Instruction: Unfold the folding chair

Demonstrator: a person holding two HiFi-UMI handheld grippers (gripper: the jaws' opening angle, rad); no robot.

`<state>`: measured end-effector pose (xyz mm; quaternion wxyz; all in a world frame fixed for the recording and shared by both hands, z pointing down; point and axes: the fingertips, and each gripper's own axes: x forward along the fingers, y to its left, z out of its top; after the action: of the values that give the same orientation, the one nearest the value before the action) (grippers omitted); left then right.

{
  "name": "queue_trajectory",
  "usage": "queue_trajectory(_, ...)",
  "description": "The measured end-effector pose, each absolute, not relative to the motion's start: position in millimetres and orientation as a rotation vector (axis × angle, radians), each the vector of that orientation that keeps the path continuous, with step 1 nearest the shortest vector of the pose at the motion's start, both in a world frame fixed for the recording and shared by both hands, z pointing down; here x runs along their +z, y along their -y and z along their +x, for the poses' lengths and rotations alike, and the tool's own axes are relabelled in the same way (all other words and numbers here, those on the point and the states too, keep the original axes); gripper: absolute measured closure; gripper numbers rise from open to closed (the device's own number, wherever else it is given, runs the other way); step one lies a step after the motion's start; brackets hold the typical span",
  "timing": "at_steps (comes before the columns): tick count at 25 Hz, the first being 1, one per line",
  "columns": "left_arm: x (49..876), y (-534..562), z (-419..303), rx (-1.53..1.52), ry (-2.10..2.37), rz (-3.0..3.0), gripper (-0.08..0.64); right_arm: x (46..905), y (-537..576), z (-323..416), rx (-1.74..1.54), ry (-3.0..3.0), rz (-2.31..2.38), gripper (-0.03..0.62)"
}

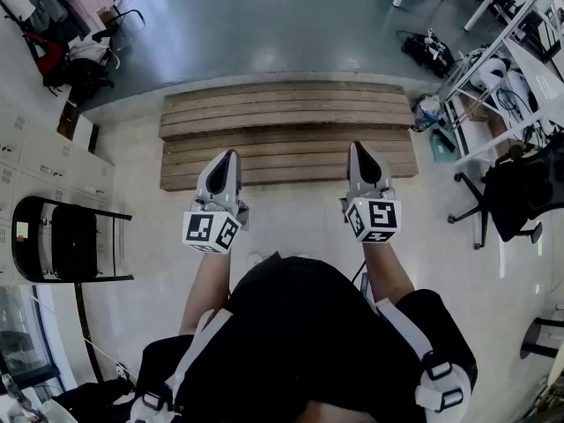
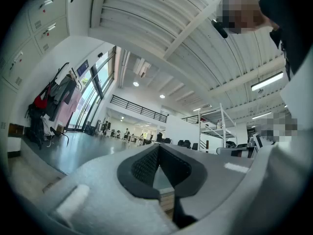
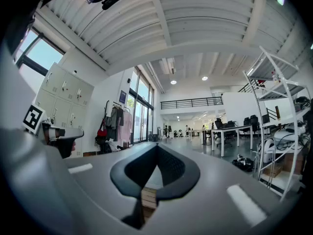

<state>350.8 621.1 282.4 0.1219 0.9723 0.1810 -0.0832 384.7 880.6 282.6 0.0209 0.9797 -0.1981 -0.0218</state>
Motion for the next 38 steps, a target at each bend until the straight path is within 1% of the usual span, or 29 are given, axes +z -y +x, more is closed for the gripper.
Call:
queue_trajectory(13, 287, -650, 335, -0.223, -0.513, 2.854, 0.555, 290, -907, 374, -0.040, 0.667, 3.049, 0.588)
queue_trajectory(23, 286, -662, 314, -0.237, -0.453, 2.871, 0.555, 287, -901, 374, -0.087, 0.888, 3.050, 0.588)
queue_trajectory(26, 285, -654, 306, -0.234, -0.373, 2.901, 0.556, 292, -878, 382, -0.084, 1.023, 3.004, 0.588)
queue_trajectory(29, 276, -628, 286, -0.264, -0.196, 2.926, 0.556, 288, -839, 388, -0.088, 1.235, 2.949, 0.588)
queue_trajectory(38, 262, -511, 191, -0.332, 0.226, 2.949, 0.557, 266, -695, 360, -0.122, 1.628, 2.805, 0.588)
